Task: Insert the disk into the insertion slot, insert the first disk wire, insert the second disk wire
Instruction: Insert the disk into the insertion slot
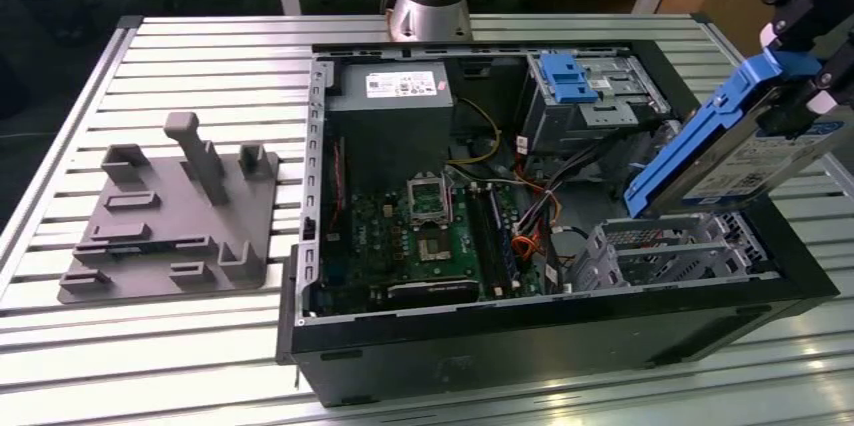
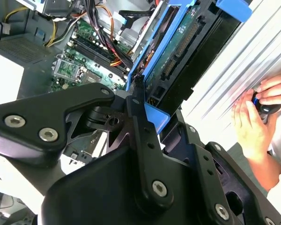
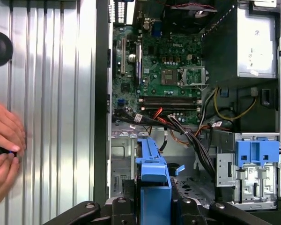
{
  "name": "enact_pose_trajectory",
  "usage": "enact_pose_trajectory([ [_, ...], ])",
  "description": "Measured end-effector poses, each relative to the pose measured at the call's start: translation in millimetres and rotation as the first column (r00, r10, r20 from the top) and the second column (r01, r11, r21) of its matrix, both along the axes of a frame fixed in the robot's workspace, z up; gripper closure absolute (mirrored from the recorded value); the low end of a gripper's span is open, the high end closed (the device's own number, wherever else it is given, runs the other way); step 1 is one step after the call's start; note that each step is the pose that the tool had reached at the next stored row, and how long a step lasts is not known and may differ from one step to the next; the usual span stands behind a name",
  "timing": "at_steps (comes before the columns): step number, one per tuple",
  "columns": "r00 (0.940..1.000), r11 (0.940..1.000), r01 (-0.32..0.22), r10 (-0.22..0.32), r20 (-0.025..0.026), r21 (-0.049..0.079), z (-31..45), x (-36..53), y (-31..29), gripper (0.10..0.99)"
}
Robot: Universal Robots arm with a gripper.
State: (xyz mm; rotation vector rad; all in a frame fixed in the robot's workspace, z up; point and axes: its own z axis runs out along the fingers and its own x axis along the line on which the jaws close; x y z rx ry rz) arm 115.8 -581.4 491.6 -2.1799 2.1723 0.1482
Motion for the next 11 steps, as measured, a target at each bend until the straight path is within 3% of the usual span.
enact_pose_trajectory([
  [5,0.9990,0.9991,-0.043,0.043,0.0038,0.000,0.0,-0.1,0.0,0.722],
  [11,0.9989,0.9989,-0.046,0.046,0.0049,0.000,0.0,0.0,0.0,0.722],
])
